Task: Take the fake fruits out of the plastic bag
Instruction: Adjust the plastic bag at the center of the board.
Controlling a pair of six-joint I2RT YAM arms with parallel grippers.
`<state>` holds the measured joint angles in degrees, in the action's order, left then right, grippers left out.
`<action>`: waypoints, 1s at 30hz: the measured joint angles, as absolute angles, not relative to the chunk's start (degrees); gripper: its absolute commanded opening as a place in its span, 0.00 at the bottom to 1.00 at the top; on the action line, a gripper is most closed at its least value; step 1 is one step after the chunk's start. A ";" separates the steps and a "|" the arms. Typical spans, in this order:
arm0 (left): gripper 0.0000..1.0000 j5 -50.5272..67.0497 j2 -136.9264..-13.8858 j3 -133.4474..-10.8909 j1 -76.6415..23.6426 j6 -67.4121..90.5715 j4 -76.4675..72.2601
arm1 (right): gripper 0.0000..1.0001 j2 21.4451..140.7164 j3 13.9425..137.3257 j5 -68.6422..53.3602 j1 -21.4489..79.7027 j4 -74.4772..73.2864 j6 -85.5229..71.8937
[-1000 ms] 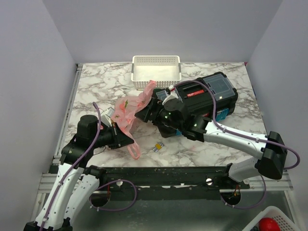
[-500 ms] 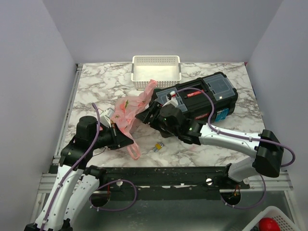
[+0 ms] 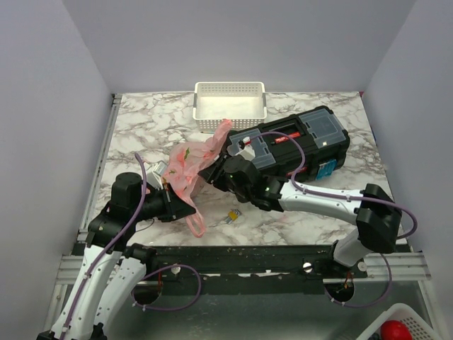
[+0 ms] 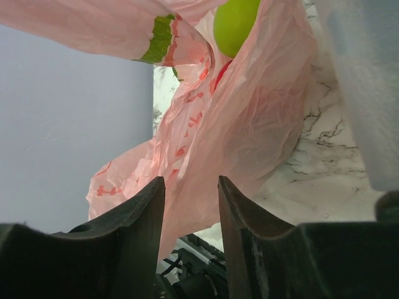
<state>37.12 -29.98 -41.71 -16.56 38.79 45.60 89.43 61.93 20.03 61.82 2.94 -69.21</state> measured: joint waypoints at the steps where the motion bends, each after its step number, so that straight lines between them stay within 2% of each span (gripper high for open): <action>1: 0.00 37.12 -29.95 -41.71 -16.56 38.79 45.60 | 0.43 90.13 62.41 20.03 61.82 3.01 -69.21; 4: 0.00 37.12 -29.82 -41.71 -16.56 38.79 45.69 | 0.43 91.88 63.61 19.99 61.84 3.36 -69.17; 9: 0.01 37.12 -29.74 -41.71 -16.56 38.76 46.06 | 0.25 93.67 64.66 19.86 61.84 3.55 -68.88; 10: 0.06 37.15 -29.74 -41.76 -16.56 38.63 46.13 | 0.18 93.91 64.66 19.84 61.82 3.55 -68.93; 11: 0.16 37.15 -29.71 -41.82 -16.56 38.48 46.17 | 0.13 94.17 64.66 19.81 61.82 3.57 -68.86; 12: 0.41 36.58 -29.02 -43.31 -16.56 37.17 46.98 | 0.01 94.52 64.66 19.68 61.84 3.62 -68.49; 13: 0.49 36.56 -28.91 -43.48 -16.56 37.04 46.98 | 0.01 95.48 64.71 19.25 61.84 4.05 -67.53; 19: 0.74 29.10 -26.65 -53.65 -16.56 32.86 51.70 | 0.01 95.79 64.05 15.70 61.91 6.22 -60.84; 23: 0.81 24.16 -25.91 -59.53 -16.56 31.53 51.22 | 0.01 94.70 61.58 13.93 61.93 9.02 -57.12; 26: 0.78 23.27 -26.76 -59.72 -16.56 31.44 48.62 | 0.01 94.02 60.82 12.67 61.93 10.59 -55.24; 30: 0.77 21.17 -33.80 -58.54 -16.58 30.55 46.28 | 0.01 91.96 58.39 11.03 61.93 13.58 -53.65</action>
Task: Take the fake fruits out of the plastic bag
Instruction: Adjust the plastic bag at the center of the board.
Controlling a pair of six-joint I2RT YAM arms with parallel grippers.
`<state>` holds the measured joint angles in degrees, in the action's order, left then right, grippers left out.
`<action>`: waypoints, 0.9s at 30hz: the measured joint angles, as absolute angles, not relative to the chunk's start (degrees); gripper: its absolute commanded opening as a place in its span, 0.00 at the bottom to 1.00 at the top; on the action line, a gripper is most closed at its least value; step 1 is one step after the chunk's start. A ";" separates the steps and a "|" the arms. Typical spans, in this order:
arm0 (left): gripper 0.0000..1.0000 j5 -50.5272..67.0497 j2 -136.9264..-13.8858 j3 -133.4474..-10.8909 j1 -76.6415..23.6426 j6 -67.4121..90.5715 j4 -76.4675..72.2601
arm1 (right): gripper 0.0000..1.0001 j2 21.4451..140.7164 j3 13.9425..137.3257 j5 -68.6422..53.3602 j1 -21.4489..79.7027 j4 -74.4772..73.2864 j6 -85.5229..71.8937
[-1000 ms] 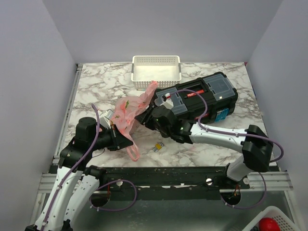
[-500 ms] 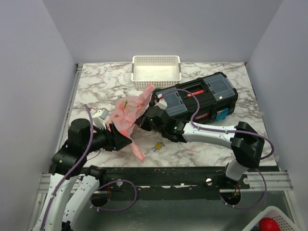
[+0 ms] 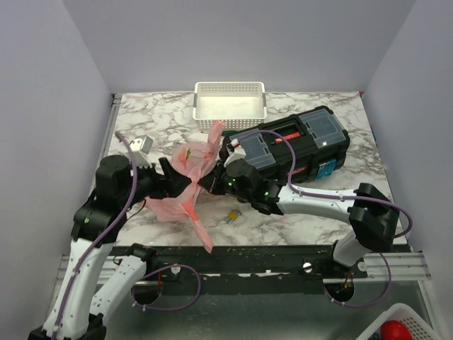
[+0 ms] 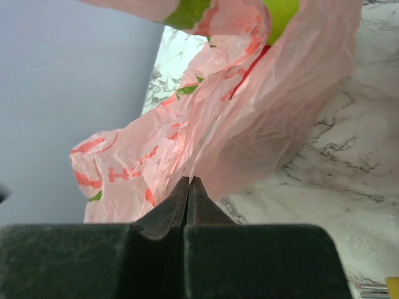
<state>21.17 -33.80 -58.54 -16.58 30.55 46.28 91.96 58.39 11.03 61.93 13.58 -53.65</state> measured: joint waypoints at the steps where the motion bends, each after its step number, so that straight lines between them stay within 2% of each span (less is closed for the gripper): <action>1: 0.79 20.25 -36.32 -58.54 -16.60 30.13 46.24 | 0.01 91.50 57.98 10.83 61.93 13.98 -53.49; 4: 0.85 16.10 -43.53 -58.59 -18.15 28.86 46.17 | 0.01 90.48 56.97 10.17 61.93 15.40 -53.45; 8: 0.84 10.68 -49.21 -59.00 -22.74 27.14 46.22 | 0.01 90.02 55.75 9.47 61.93 17.10 -53.43; 10: 0.80 8.32 -51.99 -60.58 -24.93 26.22 46.63 | 0.01 90.02 55.72 9.28 61.93 17.10 -53.41; 13: 0.64 5.78 -55.68 -63.16 -26.13 25.43 46.26 | 0.01 89.97 55.64 8.82 61.93 17.61 -53.39; 15: 0.61 4.60 -57.14 -63.55 -26.28 24.80 45.65 | 0.01 89.91 55.22 8.49 61.93 18.22 -53.32; 17: 0.62 3.40 -59.24 -63.70 -26.28 24.05 45.06 | 0.01 89.89 55.02 8.47 61.93 18.15 -53.17; 21: 0.74 2.74 -65.52 -65.65 -26.33 22.90 45.43 | 0.01 89.71 55.02 8.25 61.93 17.91 -52.84; 23: 0.76 2.81 -67.57 -65.76 -26.37 22.55 45.30 | 0.01 89.49 55.02 8.19 61.93 17.93 -52.82; 25: 0.75 3.11 -67.92 -65.14 -26.39 22.48 44.60 | 0.01 89.32 55.02 8.14 61.93 17.93 -52.71; 27: 0.66 3.29 -67.46 -64.66 -26.39 22.50 43.97 | 0.01 89.27 55.02 8.08 61.93 17.93 -52.58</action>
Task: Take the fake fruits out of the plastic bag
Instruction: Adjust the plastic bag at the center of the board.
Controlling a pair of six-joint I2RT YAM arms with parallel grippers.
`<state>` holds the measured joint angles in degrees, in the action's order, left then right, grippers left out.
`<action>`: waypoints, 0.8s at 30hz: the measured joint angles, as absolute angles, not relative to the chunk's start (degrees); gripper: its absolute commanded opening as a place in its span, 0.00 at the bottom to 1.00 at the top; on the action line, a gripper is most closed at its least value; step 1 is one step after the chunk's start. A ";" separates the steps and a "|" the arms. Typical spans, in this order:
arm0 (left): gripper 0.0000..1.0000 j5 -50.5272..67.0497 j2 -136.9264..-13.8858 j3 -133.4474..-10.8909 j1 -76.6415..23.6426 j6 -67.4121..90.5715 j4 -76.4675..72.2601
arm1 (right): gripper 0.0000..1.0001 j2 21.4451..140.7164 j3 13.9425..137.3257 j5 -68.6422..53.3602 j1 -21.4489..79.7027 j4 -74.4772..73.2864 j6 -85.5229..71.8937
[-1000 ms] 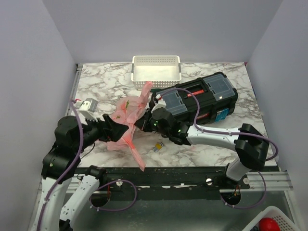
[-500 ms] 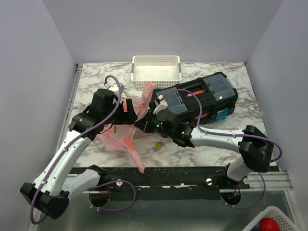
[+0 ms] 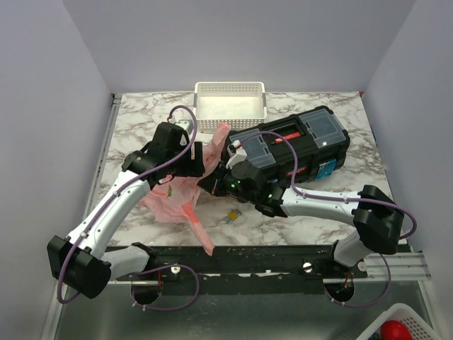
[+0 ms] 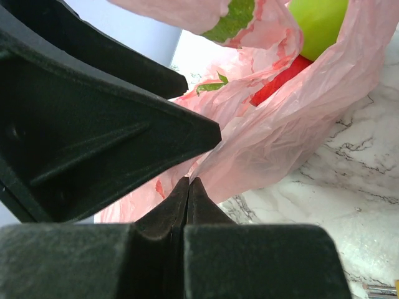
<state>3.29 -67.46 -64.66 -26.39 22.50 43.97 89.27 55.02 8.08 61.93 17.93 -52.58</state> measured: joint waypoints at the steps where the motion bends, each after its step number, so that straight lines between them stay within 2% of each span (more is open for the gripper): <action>1: 0.59 3.29 -67.35 -64.55 -26.39 22.55 43.59 | 0.01 89.27 55.00 8.01 61.93 17.93 -52.56; 2: 0.53 3.29 -67.35 -64.53 -26.39 22.46 43.33 | 0.01 89.27 55.00 7.94 61.93 17.96 -52.53; 6: 0.46 2.98 -68.34 -64.29 -26.39 22.26 42.35 | 0.01 89.27 55.00 7.64 61.93 17.93 -52.40; 8: 0.50 3.01 -69.73 -64.29 -26.39 22.24 42.11 | 0.01 89.27 55.00 7.62 61.93 17.93 -52.40; 11: 0.64 3.01 -72.90 -64.29 -26.41 22.17 42.06 | 0.01 89.27 55.00 7.62 61.93 17.91 -52.38; 13: 0.64 3.01 -74.65 -64.29 -26.46 22.09 42.06 | 0.01 89.27 55.00 7.62 61.93 17.89 -52.27; 14: 0.62 3.01 -75.18 -64.29 -26.48 22.06 42.06 | 0.01 89.27 55.00 7.62 61.93 17.87 -52.16; 15: 0.54 3.01 -75.81 -64.38 -26.50 22.02 42.17 | 0.01 89.25 55.00 7.62 61.93 17.82 -51.90; 16: 0.42 2.98 -76.64 -64.82 -26.50 21.87 42.59 | 0.01 89.23 55.00 7.62 61.93 17.82 -51.88; 19: 0.14 2.48 -78.78 -66.63 -26.48 20.97 43.18 | 0.01 89.10 55.00 7.64 61.93 17.39 -51.31; 21: 0.07 1.85 -79.05 -67.79 -25.93 20.56 43.55 | 0.01 88.90 55.00 7.68 61.93 16.75 -50.87; 24: 0.05 0.25 -77.69 -69.30 -24.12 19.59 44.05 | 0.01 88.71 55.05 8.14 61.93 16.32 -49.98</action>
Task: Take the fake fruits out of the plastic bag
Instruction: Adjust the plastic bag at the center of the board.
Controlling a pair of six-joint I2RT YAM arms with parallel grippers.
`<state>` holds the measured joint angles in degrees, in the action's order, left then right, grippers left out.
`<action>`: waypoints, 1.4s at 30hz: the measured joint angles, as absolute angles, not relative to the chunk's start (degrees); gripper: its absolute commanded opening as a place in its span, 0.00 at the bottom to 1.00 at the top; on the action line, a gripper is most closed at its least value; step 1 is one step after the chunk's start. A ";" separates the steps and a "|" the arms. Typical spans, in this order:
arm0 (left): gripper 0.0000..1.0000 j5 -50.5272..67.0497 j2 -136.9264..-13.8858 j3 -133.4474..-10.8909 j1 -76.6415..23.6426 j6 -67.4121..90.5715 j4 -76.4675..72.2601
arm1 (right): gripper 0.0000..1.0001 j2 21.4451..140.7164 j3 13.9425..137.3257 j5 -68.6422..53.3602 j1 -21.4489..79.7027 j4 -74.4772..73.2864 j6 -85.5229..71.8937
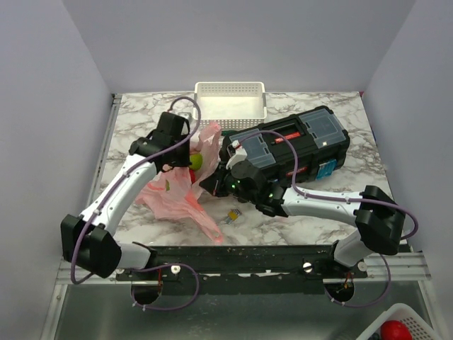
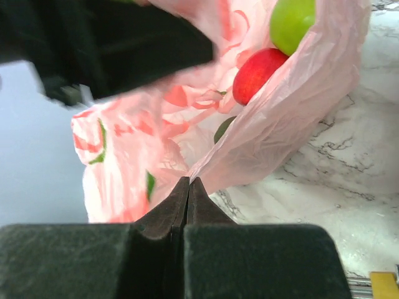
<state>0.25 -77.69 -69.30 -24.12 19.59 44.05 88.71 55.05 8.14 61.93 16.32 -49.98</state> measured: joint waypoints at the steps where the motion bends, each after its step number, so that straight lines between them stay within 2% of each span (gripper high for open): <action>1: 0.00 -0.60 -76.71 -69.56 -23.11 19.44 44.12 | 0.01 88.71 55.24 8.54 61.93 15.64 -49.39; 5: 0.00 -6.46 -69.32 -69.84 -18.33 19.46 44.66 | 0.01 89.27 59.48 11.49 61.84 9.91 -45.89; 9: 0.00 -13.50 -58.13 -68.88 -16.19 21.12 43.75 | 0.01 92.23 70.02 12.08 59.53 4.71 -41.58; 16: 0.00 -17.41 -46.76 -64.14 -15.38 24.69 44.12 | 0.01 101.12 94.04 9.63 51.94 -4.32 -32.99; 20: 0.00 -17.23 -43.00 -59.00 -15.33 26.92 44.69 | 0.02 104.16 99.39 7.66 50.83 -7.70 -30.52; 27: 0.00 -11.18 -35.68 -48.73 -15.33 32.23 45.67 | 0.43 104.05 92.51 6.24 51.31 -13.65 -29.98; 29: 0.02 -8.45 -33.26 -46.02 -15.33 34.09 46.22 | 0.51 103.53 91.09 5.85 51.53 -16.14 -29.71; 34: 0.14 -5.21 -31.46 -44.69 -15.33 36.38 46.37 | 0.71 98.56 90.52 5.61 52.66 -20.97 -27.81; 37: 0.39 -3.97 -30.70 -44.12 -15.33 37.15 46.33 | 0.80 93.30 90.59 6.28 54.19 -22.59 -26.94; 38: 0.51 -3.73 -30.57 -43.97 -15.33 37.32 46.30 | 0.83 91.50 90.56 6.59 54.74 -22.83 -26.89; 40: 0.69 -2.55 -30.11 -43.24 -15.33 37.36 45.91 | 0.87 88.01 90.17 6.87 55.48 -22.70 -26.92; 42: 0.76 -0.99 -30.02 -43.05 -15.33 37.04 45.82 | 0.90 84.60 88.40 6.70 56.05 -21.89 -26.98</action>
